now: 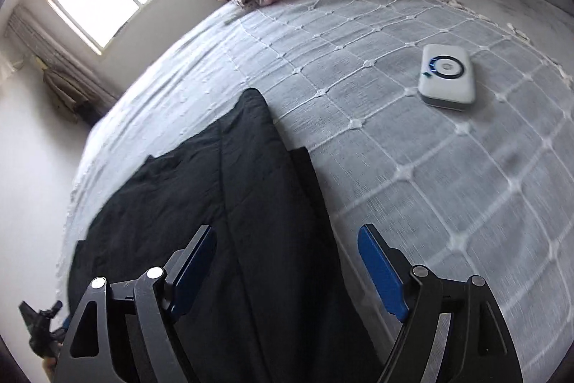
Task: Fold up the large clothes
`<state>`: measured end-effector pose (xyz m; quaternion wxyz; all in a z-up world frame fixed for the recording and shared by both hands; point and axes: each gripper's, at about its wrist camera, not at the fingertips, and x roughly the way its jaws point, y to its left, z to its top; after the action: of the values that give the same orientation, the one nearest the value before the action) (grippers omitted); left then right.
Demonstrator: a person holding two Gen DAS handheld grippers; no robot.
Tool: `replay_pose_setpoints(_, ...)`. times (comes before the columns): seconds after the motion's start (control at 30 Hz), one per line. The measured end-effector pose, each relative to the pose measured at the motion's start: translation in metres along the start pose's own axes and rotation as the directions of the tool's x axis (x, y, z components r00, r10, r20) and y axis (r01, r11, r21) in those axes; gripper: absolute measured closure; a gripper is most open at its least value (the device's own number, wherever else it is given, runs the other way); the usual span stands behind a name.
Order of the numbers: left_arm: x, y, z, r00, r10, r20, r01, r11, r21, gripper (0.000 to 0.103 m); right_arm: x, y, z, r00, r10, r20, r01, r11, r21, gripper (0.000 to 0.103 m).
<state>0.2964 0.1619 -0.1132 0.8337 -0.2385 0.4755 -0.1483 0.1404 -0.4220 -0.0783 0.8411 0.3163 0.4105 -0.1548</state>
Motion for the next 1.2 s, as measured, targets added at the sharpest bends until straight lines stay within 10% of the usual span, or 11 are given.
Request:
replay_pose_setpoints(0.2,0.042,-0.003,0.035,1.0,-0.028,0.001,0.028,1.0,-0.005,0.05,0.046,-0.013,0.034,0.998,0.052,0.043,-0.055,0.996,0.074,0.024)
replay_pose_setpoints(0.37,0.047,-0.006,0.049,0.998,-0.068,0.012,0.068,0.998,-0.012,0.095,0.066,-0.006,0.058,0.991,0.124,0.041,-0.127,0.989,0.071,0.068)
replay_pose_setpoints(0.4,0.043,-0.008,0.049,0.997,-0.078,0.028,0.078,0.997,-0.012,0.096,0.064,0.001,0.059,0.993,0.111,0.047,-0.112,0.993,0.033,0.087)
replay_pose_setpoints(0.53,-0.003,-0.015,0.042,0.959,-0.194,0.209,0.193,0.981,0.025,0.097,0.031,0.018,0.057,0.966,0.191,0.177,-0.183,0.981,-0.058,0.095)
replay_pose_setpoints(0.67,0.022,-0.011,0.034,0.984,0.048,0.169,-0.062,0.995,0.08,0.092,0.053,0.034,0.058,0.989,0.066,0.133,-0.05,0.992,-0.118,0.095)
replay_pose_setpoints(0.77,0.051,0.002,0.029,0.973,0.217,0.077,-0.22,0.975,0.027,0.083,0.08,0.031,0.055,0.996,-0.048,0.072,0.054,0.995,-0.087,0.088)
replay_pose_setpoints(0.93,0.011,-0.046,0.021,0.914,0.297,0.276,-0.335,0.936,0.103,0.058,0.051,0.054,0.049,0.969,-0.147,0.197,0.173,0.978,-0.118,0.079)
replay_pose_setpoints(1.0,0.003,-0.084,0.009,0.919,0.237,0.315,-0.301,0.938,0.174,0.03,0.039,0.082,0.04,0.963,-0.12,0.242,0.16,0.975,-0.154,0.064)
replay_pose_setpoints(1.07,0.005,-0.112,-0.003,0.932,0.173,0.319,-0.253,0.94,0.228,0.018,0.036,0.124,0.023,0.967,-0.048,0.251,0.109,0.966,-0.233,0.02)
replay_pose_setpoints(1.2,0.047,-0.154,-0.024,0.972,0.118,0.204,-0.178,0.934,0.31,0.013,0.059,0.205,-0.027,0.985,0.077,0.156,0.002,0.891,-0.453,0.013)
